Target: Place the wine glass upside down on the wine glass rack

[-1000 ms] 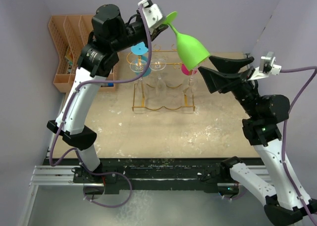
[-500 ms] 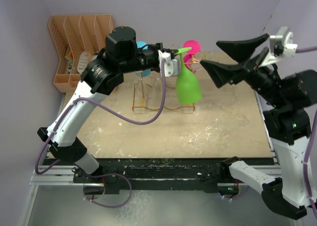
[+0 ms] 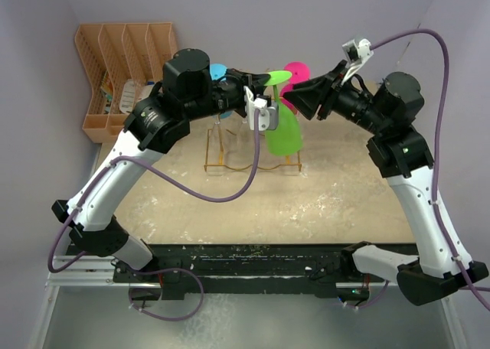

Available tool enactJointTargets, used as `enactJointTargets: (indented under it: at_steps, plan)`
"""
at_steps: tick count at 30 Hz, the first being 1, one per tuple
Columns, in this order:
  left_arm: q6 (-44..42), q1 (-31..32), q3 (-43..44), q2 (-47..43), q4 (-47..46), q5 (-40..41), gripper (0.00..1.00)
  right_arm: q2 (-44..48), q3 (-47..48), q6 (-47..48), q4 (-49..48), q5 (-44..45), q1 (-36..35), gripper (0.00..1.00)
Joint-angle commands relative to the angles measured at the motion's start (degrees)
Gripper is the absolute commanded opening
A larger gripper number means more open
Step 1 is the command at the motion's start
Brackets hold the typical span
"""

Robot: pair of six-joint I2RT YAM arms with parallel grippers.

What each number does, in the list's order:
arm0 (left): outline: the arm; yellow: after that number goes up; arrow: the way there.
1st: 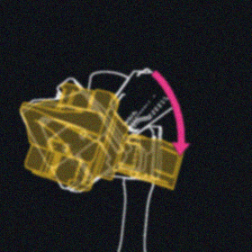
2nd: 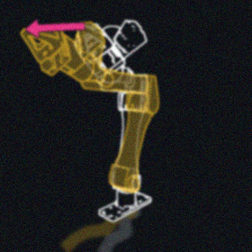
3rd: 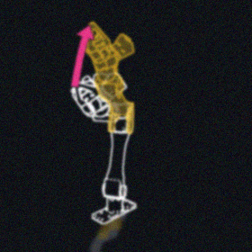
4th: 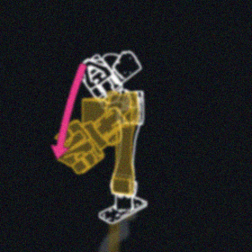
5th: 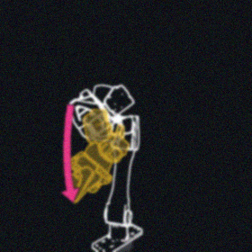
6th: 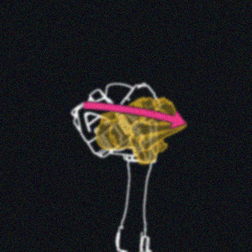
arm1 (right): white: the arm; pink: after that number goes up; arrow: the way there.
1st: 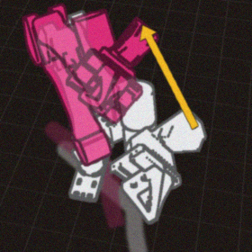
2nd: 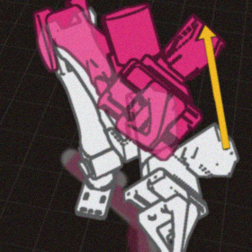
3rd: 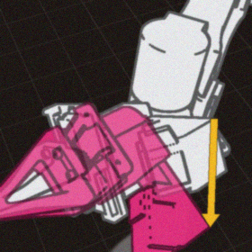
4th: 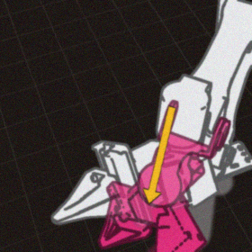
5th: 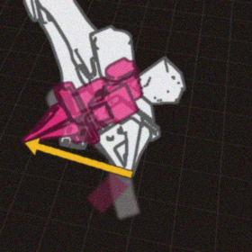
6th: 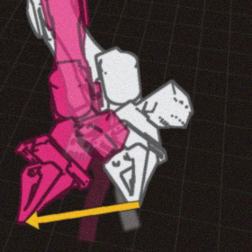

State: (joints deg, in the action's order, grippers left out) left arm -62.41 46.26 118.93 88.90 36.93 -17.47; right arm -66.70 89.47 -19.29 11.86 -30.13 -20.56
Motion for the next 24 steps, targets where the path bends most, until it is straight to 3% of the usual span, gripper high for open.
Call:
enactJointTargets:
  at_steps: [1,7,14,19,24]
  plan:
    - [-2.0,0.7,0.3,-2.0,-4.2,0.7,0.00,2.2,-0.8,-3.1,-6.8,-4.5,-0.1,0.46]
    - [-2.3,0.9,0.2,-1.3,-5.3,1.3,0.00,1.6,-4.2,-5.8,-11.9,-5.0,-1.9,0.49]
    - [-2.0,1.1,0.9,-0.7,-5.4,1.4,0.00,0.8,-6.0,-4.5,-14.5,-1.2,-4.1,0.45]
    - [-0.9,1.3,2.0,-0.1,-4.9,1.3,0.00,1.2,-7.9,-5.5,-18.6,-0.1,-4.8,0.31]
    - [-1.0,1.4,2.4,0.4,-5.5,1.8,0.00,0.6,-9.1,-5.2,-18.8,-0.1,-6.2,0.00]
